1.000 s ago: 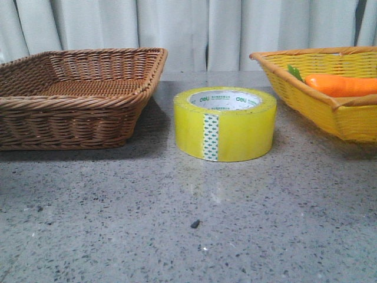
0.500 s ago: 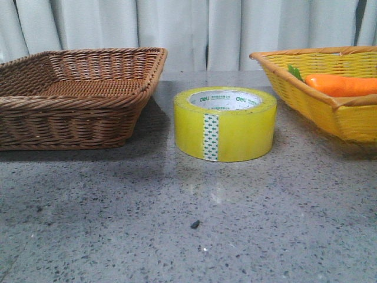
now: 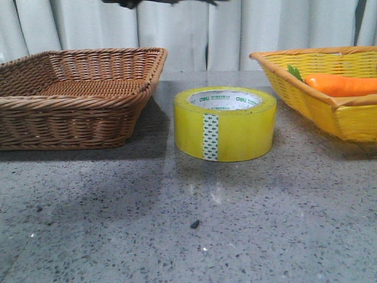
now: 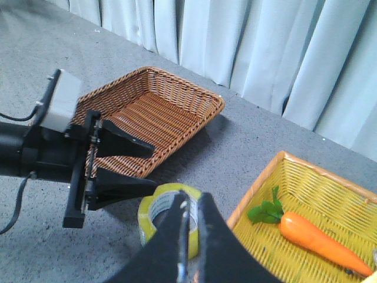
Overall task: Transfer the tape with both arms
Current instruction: 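Lower the left gripper onto the tape roll and grasp its rim, then lift the tape roll with the left gripper toward the brown basket, then lower the tape roll into the brown basket and open the left gripper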
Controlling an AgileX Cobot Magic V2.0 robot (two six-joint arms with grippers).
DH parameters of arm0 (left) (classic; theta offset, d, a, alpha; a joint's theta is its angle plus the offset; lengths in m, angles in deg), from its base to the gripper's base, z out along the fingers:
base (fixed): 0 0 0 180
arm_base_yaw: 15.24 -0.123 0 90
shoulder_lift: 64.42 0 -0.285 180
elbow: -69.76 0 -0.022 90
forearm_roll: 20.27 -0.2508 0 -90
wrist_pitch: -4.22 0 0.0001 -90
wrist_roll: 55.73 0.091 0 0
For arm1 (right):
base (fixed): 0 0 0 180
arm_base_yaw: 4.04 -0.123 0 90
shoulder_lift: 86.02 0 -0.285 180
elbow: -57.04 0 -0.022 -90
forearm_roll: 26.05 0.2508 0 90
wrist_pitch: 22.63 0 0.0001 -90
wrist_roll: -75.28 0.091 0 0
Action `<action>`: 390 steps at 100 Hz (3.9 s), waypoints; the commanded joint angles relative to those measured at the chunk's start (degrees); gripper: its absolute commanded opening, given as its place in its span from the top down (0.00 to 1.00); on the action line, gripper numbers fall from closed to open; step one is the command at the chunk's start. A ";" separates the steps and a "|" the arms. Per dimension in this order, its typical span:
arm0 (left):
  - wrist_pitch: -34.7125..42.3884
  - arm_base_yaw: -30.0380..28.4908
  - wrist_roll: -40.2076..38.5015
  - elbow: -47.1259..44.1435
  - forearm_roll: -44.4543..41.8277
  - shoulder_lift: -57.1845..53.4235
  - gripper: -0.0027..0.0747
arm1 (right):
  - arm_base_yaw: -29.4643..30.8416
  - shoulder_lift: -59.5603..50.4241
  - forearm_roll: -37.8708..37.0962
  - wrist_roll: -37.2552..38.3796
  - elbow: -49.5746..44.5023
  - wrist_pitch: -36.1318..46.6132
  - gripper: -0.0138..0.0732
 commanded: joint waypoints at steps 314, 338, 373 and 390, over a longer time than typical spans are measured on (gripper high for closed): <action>-39.55 -24.88 -0.31 21.24 -4.83 7.38 0.99 | 0.12 -0.80 -1.13 -0.52 1.58 -4.92 0.93; -34.65 -24.77 -0.31 17.44 -2.41 8.70 0.99 | 0.12 -0.80 -1.13 -0.52 1.58 -5.02 0.93; -35.97 -24.77 -0.31 17.44 -2.32 9.04 0.80 | 0.12 -0.80 -1.13 -0.52 1.58 -5.13 0.93; -36.10 -24.77 -0.31 17.44 -2.32 8.49 0.50 | 0.12 -0.80 -1.13 -0.52 1.58 -5.13 0.93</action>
